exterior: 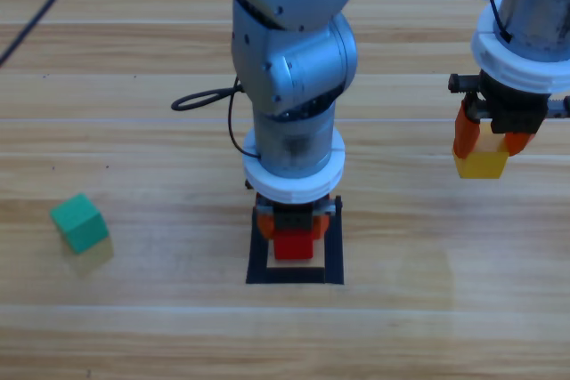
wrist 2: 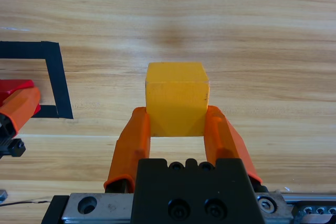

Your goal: Stack the blocks in the rectangular block: red at the bottom, yellow in the middle, green on top

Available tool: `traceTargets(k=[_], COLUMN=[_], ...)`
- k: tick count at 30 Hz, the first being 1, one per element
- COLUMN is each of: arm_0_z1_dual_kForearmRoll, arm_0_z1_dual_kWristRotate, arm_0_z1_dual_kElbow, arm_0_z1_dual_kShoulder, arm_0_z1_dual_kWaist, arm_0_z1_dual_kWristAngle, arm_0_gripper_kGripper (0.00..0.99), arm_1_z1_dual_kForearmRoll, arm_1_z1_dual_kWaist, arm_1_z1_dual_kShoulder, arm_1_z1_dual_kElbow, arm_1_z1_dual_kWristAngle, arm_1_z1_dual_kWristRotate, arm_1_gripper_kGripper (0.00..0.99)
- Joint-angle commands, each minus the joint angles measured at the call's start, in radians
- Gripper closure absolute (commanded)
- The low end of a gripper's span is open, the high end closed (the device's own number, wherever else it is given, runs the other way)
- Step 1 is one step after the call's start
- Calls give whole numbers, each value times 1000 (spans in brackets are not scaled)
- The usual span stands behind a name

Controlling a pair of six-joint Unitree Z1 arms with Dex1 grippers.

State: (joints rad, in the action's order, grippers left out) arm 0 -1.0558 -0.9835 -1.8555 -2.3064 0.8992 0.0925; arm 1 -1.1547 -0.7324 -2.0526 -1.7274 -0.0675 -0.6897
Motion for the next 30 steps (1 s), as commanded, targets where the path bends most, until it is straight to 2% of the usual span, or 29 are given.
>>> traceTargets(k=[1,30], arm_0_z1_dual_kForearmRoll=[4,45], arm_0_z1_dual_kWristRotate=[-17,32], arm_0_z1_dual_kElbow=[-7,29], arm_0_z1_dual_kShoulder=[38,16], arm_0_z1_dual_kWaist=[-8,47], arm_0_z1_dual_kWristAngle=[-5,44], arm_0_gripper_kGripper=[990,990], arm_1_z1_dual_kForearmRoll=[18,24], arm_1_z1_dual_kWaist=[-28,-28], arm_1_z1_dual_kShoulder=[-47,-49], arm_1_z1_dual_kElbow=[25,31], arm_1_z1_dual_kWristAngle=[6,8], arm_1_z1_dual_kWristRotate=[1,2], arm_1_gripper_kGripper=[990,990])
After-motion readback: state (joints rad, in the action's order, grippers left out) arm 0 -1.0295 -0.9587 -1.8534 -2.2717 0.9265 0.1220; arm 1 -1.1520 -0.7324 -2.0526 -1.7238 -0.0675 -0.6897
